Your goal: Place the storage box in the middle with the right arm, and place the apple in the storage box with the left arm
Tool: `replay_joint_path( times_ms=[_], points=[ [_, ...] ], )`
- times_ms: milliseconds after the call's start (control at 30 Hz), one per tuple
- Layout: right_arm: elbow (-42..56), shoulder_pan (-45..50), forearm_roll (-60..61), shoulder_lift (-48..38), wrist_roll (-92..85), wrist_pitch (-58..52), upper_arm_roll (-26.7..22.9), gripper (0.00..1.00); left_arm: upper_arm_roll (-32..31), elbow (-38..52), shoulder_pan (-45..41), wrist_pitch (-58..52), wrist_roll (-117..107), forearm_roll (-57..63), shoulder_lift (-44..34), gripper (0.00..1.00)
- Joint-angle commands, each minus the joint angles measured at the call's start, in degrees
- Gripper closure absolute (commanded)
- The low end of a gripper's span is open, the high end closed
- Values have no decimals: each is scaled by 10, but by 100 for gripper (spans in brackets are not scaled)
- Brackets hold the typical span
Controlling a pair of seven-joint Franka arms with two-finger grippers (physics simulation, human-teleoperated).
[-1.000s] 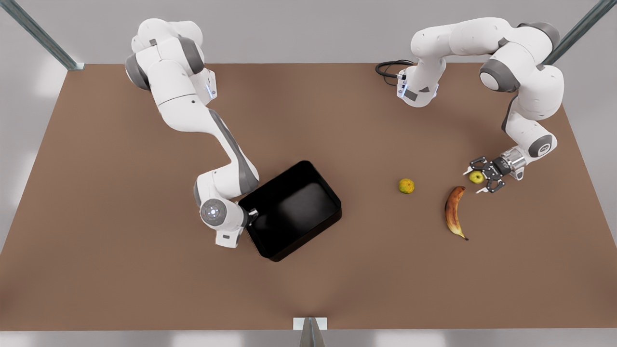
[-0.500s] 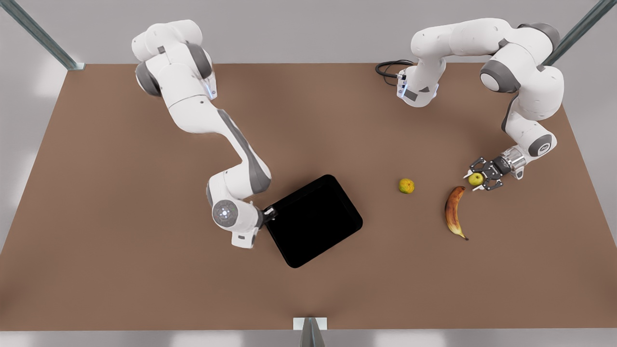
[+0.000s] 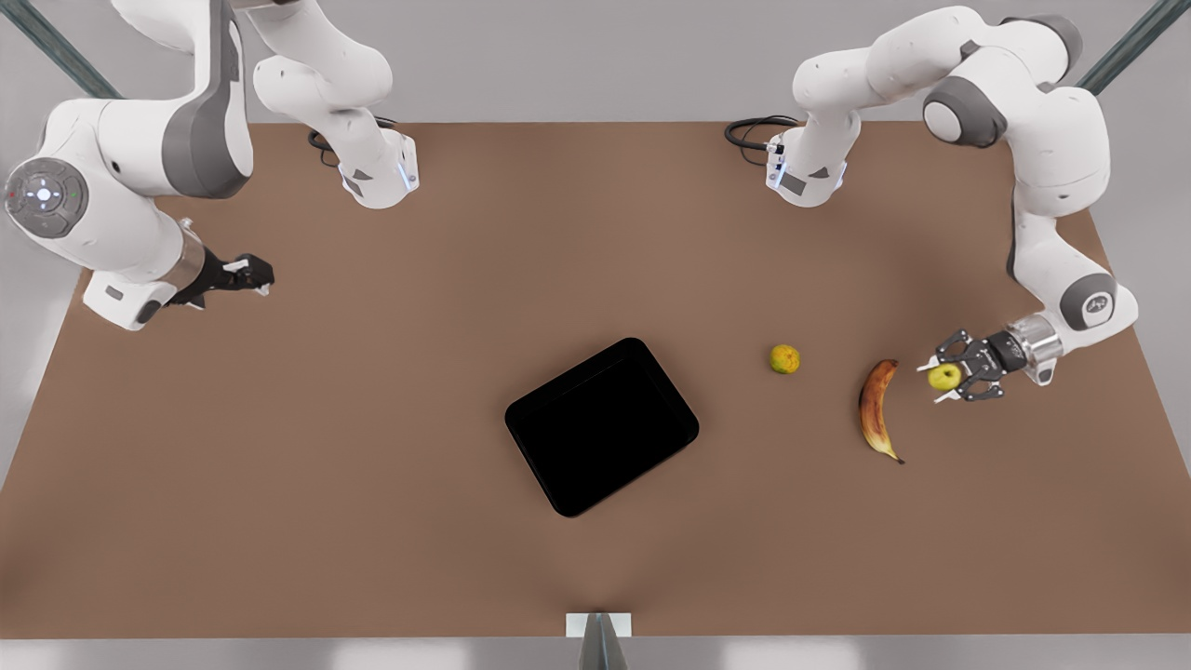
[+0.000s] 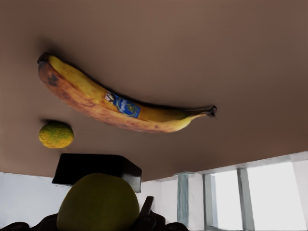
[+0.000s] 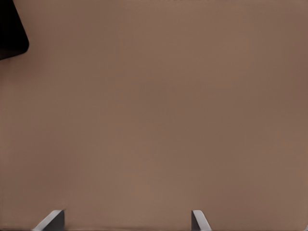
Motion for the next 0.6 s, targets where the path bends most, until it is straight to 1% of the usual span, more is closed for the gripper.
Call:
replay_joint_path(
  times_ms=[0, 33, 67, 100, 133, 200, 233, 367, 433, 533, 567],
  points=[
    [0, -22, 1, 1, -1, 0, -1, 0, -10, 2, 1, 9, -10, 37, -4, 56],
    [0, -22, 1, 1, -1, 0, -1, 0, -21, 7, -3, 20, -24, 40, -7, 56],
    [0, -23, 1, 1, -1, 0, -1, 0, -48, 25, -8, 47, -64, 70, -13, 56],
    [0, -23, 0, 2, -1, 0, -1, 0, -86, 47, -13, 78, -120, 105, -24, 56],
    [0, -26, 1, 2, -1, 0, -1, 0, -110, 60, -15, 98, -156, 118, -25, 56],
    [-1, -26, 1, 5, -1, 0, -1, 0, -188, 83, -23, 173, -261, 174, -33, 55],
    [-1, -26, 1, 5, -1, 0, -1, 0, -193, 96, -43, 175, -281, 174, -33, 55],
    [-1, -26, 1, 6, -2, 0, -1, 0, -313, 111, -63, 299, -488, 266, -48, 55],
    [-1, -27, 1, 6, -2, 0, -1, 0, -342, 120, -83, 335, -594, 299, -57, 55],
    [-1, -27, 1, 7, -1, 0, -1, 0, -427, 160, -84, 367, -779, 388, -57, 55],
    [-3, -27, 2, 7, -1, 0, -1, 0, -442, 173, -86, 368, -829, 414, -56, 55]
  ],
)
